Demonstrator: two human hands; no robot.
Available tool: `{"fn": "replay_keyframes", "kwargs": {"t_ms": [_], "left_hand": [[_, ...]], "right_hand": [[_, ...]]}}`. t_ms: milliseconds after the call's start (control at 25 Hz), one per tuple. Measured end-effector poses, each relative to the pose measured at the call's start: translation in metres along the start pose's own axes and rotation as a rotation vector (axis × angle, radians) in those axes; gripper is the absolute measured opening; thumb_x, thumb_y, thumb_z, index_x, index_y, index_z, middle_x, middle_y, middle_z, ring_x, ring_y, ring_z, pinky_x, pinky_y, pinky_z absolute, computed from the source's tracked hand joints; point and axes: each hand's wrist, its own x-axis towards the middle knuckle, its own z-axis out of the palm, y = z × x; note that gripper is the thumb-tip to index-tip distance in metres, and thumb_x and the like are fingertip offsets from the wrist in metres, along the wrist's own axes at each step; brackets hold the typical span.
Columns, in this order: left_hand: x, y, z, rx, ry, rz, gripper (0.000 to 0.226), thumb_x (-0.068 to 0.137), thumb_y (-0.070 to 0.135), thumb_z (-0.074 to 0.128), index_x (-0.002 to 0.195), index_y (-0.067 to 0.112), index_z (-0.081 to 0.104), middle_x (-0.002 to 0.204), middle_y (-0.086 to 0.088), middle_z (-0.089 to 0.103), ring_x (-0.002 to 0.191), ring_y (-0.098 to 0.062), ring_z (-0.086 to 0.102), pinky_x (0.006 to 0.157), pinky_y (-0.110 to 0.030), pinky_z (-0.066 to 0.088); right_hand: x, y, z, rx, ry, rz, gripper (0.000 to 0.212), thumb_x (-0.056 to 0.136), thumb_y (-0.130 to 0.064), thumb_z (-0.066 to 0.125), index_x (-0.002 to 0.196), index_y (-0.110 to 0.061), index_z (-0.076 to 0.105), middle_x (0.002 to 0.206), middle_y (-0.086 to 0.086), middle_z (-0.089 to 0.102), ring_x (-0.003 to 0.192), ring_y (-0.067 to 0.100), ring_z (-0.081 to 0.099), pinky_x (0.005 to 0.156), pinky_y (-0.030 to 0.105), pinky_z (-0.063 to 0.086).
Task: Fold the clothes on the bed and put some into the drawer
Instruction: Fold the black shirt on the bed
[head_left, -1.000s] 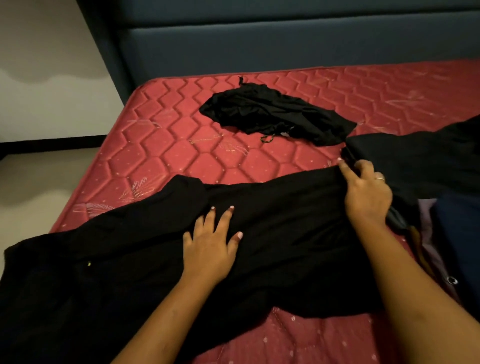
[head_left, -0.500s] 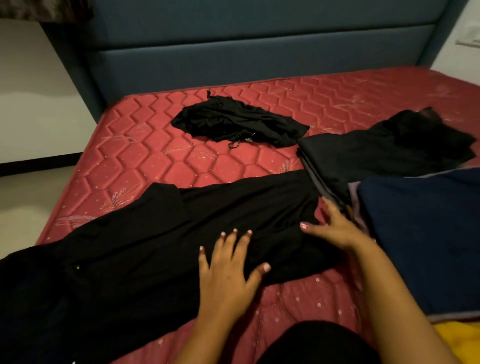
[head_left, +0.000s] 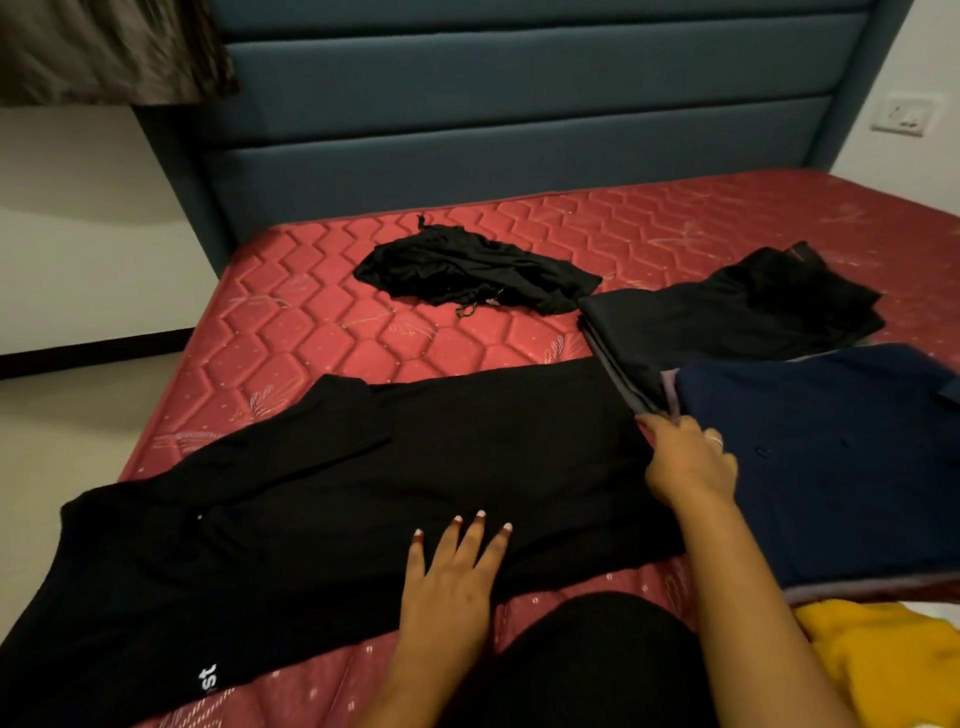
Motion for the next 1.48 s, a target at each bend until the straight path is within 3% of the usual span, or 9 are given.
{"fn": "replay_keyframes", "kwargs": {"t_ms": [160, 400, 520, 600, 840, 1000, 1200, 1320, 1480], "left_hand": [[0.001, -0.003, 0.008, -0.003, -0.048, 0.019, 0.066, 0.101, 0.036, 0.034, 0.147, 0.046, -0.011, 0.161, 0.006, -0.011, 0.148, -0.024, -0.011, 0.115, -0.053, -0.006], [-0.006, -0.026, -0.002, 0.071, -0.014, 0.010, 0.069, 0.097, 0.035, 0.044, 0.151, 0.041, 0.002, 0.161, 0.009, 0.005, 0.149, -0.018, 0.004, 0.118, -0.051, 0.007], [-0.026, -0.063, -0.013, 0.088, 0.042, -0.021, 0.073, 0.081, 0.038, 0.065, 0.147, 0.036, 0.033, 0.150, 0.009, 0.038, 0.138, -0.018, 0.037, 0.109, -0.048, 0.034], [-0.049, -0.103, -0.018, 0.138, 0.099, -0.025, 0.077, 0.050, 0.040, 0.084, 0.123, 0.032, 0.064, 0.119, 0.008, 0.067, 0.106, -0.018, 0.065, 0.083, -0.043, 0.055], [-0.163, -0.257, -0.038, 0.276, -0.043, -0.335, 0.062, 0.034, 0.030, 0.088, 0.095, 0.025, 0.077, 0.079, 0.007, 0.073, 0.060, -0.018, 0.067, 0.057, -0.030, 0.056], [-0.213, -0.288, -0.055, 0.020, 0.040, -0.595, 0.046, 0.090, 0.019, 0.048, 0.132, 0.037, 0.052, 0.127, 0.006, 0.061, 0.113, -0.017, 0.059, 0.089, -0.031, 0.048], [-0.183, -0.300, -0.044, -0.492, 0.066, -0.771, 0.044, 0.096, 0.040, 0.051, 0.136, 0.022, 0.049, 0.136, -0.008, 0.054, 0.121, -0.026, 0.053, 0.098, -0.035, 0.044], [-0.168, -0.316, -0.042, -0.572, -0.091, -0.820, 0.047, 0.087, 0.037, 0.068, 0.126, 0.017, 0.051, 0.128, -0.009, 0.057, 0.113, -0.025, 0.056, 0.089, -0.029, 0.044], [-0.148, -0.330, -0.044, -0.535, -0.302, -0.771, 0.048, 0.089, 0.032, 0.065, 0.132, 0.013, 0.051, 0.136, -0.008, 0.052, 0.122, -0.025, 0.052, 0.099, -0.029, 0.043]], "right_hand": [[0.010, 0.001, 0.031, 0.262, -0.290, -0.088, 0.066, 0.083, -0.003, 0.062, 0.141, -0.030, 0.044, 0.133, 0.008, 0.050, 0.118, 0.026, 0.051, 0.099, 0.032, 0.043], [-0.015, -0.032, 0.013, -0.149, -0.110, 0.094, 0.053, 0.099, -0.020, 0.034, 0.148, -0.037, 0.024, 0.154, 0.006, 0.020, 0.140, 0.034, 0.018, 0.109, 0.051, 0.023], [-0.057, -0.081, 0.007, -0.299, -0.089, -0.134, 0.048, 0.097, -0.022, 0.039, 0.143, -0.033, 0.037, 0.148, 0.004, 0.032, 0.137, 0.030, 0.026, 0.107, 0.051, 0.023], [-0.090, -0.122, 0.013, -0.295, -0.162, -0.358, 0.051, 0.093, -0.022, 0.045, 0.143, -0.034, 0.038, 0.148, 0.003, 0.033, 0.137, 0.029, 0.027, 0.108, 0.055, 0.019], [-0.188, -0.220, 0.079, -0.296, -0.677, -0.804, 0.081, 0.089, -0.042, 0.060, 0.149, -0.050, 0.005, 0.161, -0.004, -0.011, 0.147, 0.033, -0.010, 0.112, 0.064, -0.001], [-0.233, -0.253, 0.123, -0.230, -0.564, -1.013, 0.077, 0.091, -0.057, 0.048, 0.149, -0.048, -0.001, 0.160, -0.007, -0.017, 0.146, 0.024, -0.020, 0.109, 0.061, -0.015], [-0.238, -0.292, 0.139, -0.159, -0.584, -1.056, 0.078, 0.078, -0.081, 0.021, 0.148, -0.052, 0.001, 0.160, -0.012, -0.012, 0.145, 0.015, -0.022, 0.109, 0.056, -0.021], [-0.235, -0.316, 0.149, -0.110, -0.557, -1.047, 0.062, 0.086, -0.074, 0.014, 0.145, -0.056, 0.004, 0.159, -0.019, -0.006, 0.146, 0.010, -0.017, 0.107, 0.056, -0.023], [-0.219, -0.351, 0.157, -0.052, -0.448, -1.047, 0.051, 0.098, -0.058, 0.022, 0.146, -0.055, 0.004, 0.158, -0.025, 0.005, 0.147, 0.005, -0.007, 0.111, 0.054, -0.014]]}}
